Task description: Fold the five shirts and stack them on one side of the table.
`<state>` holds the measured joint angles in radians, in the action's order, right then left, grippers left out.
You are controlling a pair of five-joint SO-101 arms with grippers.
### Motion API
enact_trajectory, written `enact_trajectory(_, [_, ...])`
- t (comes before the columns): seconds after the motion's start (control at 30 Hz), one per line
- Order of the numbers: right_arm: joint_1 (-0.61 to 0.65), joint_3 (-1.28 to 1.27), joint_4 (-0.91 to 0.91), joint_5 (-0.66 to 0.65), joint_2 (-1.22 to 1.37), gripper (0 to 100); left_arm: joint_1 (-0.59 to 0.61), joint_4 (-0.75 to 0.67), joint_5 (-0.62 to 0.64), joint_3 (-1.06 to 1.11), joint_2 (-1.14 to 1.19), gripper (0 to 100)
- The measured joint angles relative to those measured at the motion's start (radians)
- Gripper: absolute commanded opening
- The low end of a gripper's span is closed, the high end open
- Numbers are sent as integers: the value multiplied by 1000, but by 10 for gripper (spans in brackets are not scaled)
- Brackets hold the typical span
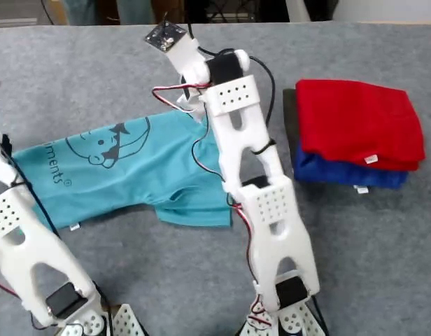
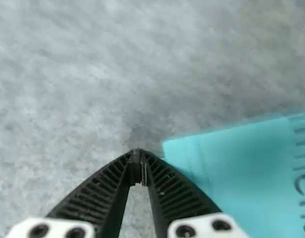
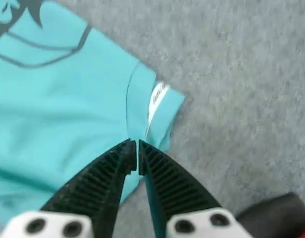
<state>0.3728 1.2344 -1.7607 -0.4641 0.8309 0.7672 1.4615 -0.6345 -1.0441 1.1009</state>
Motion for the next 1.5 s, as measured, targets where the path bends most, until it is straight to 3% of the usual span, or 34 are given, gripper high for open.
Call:
enact_trajectory(0.1, [2,-155,2,0,-106,15,-2,-78,14,-17,63,29])
enact_trajectory(0.27, [2,-336,2,-61,-204,15,-29,-80,18,-112,101,29])
enact_trajectory(0.5, [0,-374,2,-75,-230,15,-38,89,5,-284,129,29])
enact_trajectory(0.63, [0,-374,2,-75,-230,15,-25,178,-78,-324,157,29])
enact_trajectory(0.87, [8,-377,2,-75,-230,15,-18,229,-123,-362,180,29])
enact_trajectory(1.1, [6,-381,2,-75,-216,15,14,285,-2,-554,187,29])
enact_trajectory(1.3, [6,-381,77,-34,-51,15,31,292,114,-529,77,29])
enact_trajectory(1.5, [-17,-381,123,-20,63,15,-35,292,127,-396,48,29])
